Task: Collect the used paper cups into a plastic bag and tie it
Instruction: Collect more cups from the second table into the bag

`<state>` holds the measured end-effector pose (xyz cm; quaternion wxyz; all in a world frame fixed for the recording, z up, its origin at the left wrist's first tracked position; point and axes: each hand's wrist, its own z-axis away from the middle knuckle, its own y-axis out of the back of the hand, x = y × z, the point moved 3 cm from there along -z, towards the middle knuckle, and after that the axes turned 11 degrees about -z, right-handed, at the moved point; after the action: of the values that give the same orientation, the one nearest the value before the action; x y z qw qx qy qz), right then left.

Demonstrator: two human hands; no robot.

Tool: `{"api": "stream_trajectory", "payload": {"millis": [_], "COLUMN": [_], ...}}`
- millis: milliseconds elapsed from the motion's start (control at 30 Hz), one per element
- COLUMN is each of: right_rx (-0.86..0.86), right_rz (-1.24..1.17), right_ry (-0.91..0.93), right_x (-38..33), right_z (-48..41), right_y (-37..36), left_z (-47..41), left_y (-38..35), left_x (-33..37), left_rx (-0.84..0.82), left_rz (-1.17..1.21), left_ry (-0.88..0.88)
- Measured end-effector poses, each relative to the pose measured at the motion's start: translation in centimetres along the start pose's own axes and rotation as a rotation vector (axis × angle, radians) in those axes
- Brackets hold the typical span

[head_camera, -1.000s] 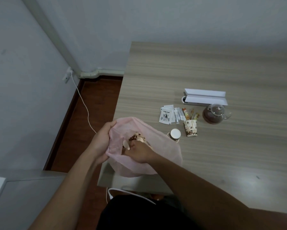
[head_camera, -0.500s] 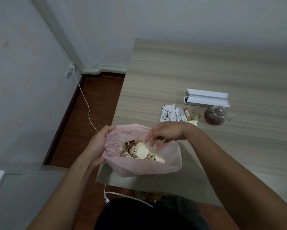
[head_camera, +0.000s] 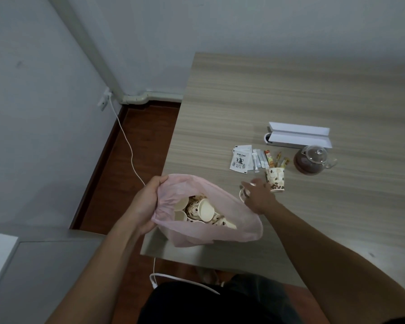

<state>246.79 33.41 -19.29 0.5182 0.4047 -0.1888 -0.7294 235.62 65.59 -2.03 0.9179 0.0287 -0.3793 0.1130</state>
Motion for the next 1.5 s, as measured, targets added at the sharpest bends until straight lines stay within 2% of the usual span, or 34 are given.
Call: {"api": "stream_trajectory", "payload": {"millis": [133,233,333,467,533,600,700,767,833,1000,1133,1233,1333,1500], "right_rx": [-0.017,0.016,0.074,0.231,0.243,0.148,-0.225,-0.450,-0.524,-0.470,-0.386,-0.277,-0.196,-0.159], "right_rz": [0.070,0.006,-0.199,-0.654,-0.897,-1.179,-1.530,-1.484,-1.310,-0.869,-0.581,-0.591,-0.536,-0.650], "right_ry": [-0.003,0.000,-0.034,-0.202,-0.206,-0.146,-0.003,0.072,0.121,0.242,0.332,0.311,0.337,0.281], "right_x": [2.2,4.1,5.2,5.0,3.6,1.6,-2.5,-5.3,-7.6,-10.7,-11.3,-10.3,-8.5,-5.5], "right_z": [0.0,0.6,1.8,3.2,3.8,4.5,6.3,7.9,9.1,9.3,8.9,8.5,7.7,6.9], "right_y": [-1.5,-1.9,-1.2,1.0,2.8,4.5,6.0,6.1,5.3,2.4,0.4,-0.8,-0.8,5.5], "left_z": [0.0,0.2,0.4,0.6,0.5,0.1,-0.1,-0.3,-0.4,0.3,-0.4,-0.8,-1.0,-1.8], "left_y": [0.3,0.3,0.1,-0.6,-1.0,-1.4,-2.3,-3.1,-4.0,-7.4,-8.9,-10.0,-10.7,-11.1], "left_x": [0.0,0.2,0.2,0.7,0.9,1.3,2.1,2.7,3.3,5.4,6.9,7.1,6.8,6.2], "left_rx": [-0.011,0.001,0.016,-0.003,-0.013,-0.022,-0.052,-0.078,-0.111,-0.255,-0.292,-0.317,-0.274,-0.262], "left_rz": [0.060,0.049,0.034,0.039,0.041,0.032,0.008,-0.005,-0.010,0.010,-0.010,-0.034,-0.070,-0.049], "left_ry": [0.004,0.004,0.002,0.002,0.011,0.002,-0.022,-0.031,-0.026,-0.012,-0.061,-0.056,-0.030,-0.001]}}
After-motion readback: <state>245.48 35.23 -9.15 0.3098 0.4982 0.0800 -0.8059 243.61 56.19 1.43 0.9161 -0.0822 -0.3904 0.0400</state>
